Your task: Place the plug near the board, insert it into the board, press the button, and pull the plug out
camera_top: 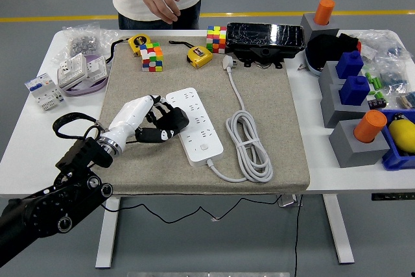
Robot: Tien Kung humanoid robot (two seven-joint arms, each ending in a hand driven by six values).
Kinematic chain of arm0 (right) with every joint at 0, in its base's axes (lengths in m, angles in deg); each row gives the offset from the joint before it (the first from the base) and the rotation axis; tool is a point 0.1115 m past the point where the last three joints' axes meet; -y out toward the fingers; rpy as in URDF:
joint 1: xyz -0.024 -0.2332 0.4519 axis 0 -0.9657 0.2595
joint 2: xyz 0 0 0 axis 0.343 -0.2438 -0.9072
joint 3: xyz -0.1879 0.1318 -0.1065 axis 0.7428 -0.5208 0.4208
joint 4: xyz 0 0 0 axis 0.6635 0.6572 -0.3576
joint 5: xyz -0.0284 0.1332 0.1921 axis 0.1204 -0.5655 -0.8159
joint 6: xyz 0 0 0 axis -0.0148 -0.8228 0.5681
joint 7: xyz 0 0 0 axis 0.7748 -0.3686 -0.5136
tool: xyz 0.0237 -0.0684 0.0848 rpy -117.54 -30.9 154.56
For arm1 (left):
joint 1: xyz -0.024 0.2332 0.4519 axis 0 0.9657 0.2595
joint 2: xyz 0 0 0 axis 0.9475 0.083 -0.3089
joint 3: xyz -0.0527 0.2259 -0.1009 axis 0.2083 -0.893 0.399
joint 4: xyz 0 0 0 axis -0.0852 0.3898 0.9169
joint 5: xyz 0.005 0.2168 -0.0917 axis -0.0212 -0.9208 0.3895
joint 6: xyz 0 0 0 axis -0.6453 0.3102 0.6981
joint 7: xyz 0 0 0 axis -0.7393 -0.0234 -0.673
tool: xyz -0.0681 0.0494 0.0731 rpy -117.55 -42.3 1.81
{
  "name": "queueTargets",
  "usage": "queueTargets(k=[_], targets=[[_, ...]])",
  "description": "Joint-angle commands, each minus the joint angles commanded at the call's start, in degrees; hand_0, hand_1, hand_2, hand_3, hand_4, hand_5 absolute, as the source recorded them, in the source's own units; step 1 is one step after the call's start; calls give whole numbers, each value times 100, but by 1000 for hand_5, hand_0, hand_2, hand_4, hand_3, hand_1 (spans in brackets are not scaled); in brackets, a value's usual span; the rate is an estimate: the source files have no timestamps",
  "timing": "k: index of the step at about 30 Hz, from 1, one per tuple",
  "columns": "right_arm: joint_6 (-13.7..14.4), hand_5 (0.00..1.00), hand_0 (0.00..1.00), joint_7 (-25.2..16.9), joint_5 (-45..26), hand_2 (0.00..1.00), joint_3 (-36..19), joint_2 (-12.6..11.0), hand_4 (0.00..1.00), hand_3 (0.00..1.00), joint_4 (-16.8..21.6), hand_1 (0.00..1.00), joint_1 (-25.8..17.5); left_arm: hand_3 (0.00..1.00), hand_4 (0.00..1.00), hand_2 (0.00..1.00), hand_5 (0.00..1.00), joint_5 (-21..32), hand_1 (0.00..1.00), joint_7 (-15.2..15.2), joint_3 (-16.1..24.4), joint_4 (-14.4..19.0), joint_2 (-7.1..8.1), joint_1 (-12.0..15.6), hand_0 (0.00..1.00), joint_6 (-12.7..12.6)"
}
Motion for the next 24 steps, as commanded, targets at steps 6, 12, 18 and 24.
queueTargets(k=[6, 12, 18, 24], targets=[[0, 411, 528, -1, 4, 608, 1, 0, 882, 539, 2, 631, -2, 502, 515, 369, 2, -32, 337, 3, 34, 49, 43, 24, 366, 48], [0, 411, 530, -3, 0, 607, 7, 7, 882, 539, 5, 631, -1, 500, 514, 367, 2, -31, 336, -32, -15, 18, 18, 14, 367, 120], [-1, 410, 527, -3, 2, 608, 4, 4, 883, 539, 10, 631, 3, 537, 543, 414, 2, -8, 376, -92, -7, 18, 4, 3, 389, 266], [-2, 411, 528, 1, 7, 608, -8, 2, 883, 539, 3, 631, -6, 673, 906, 591, 95, -18, 655, -146, 66, 23, 26, 10, 545, 360]])
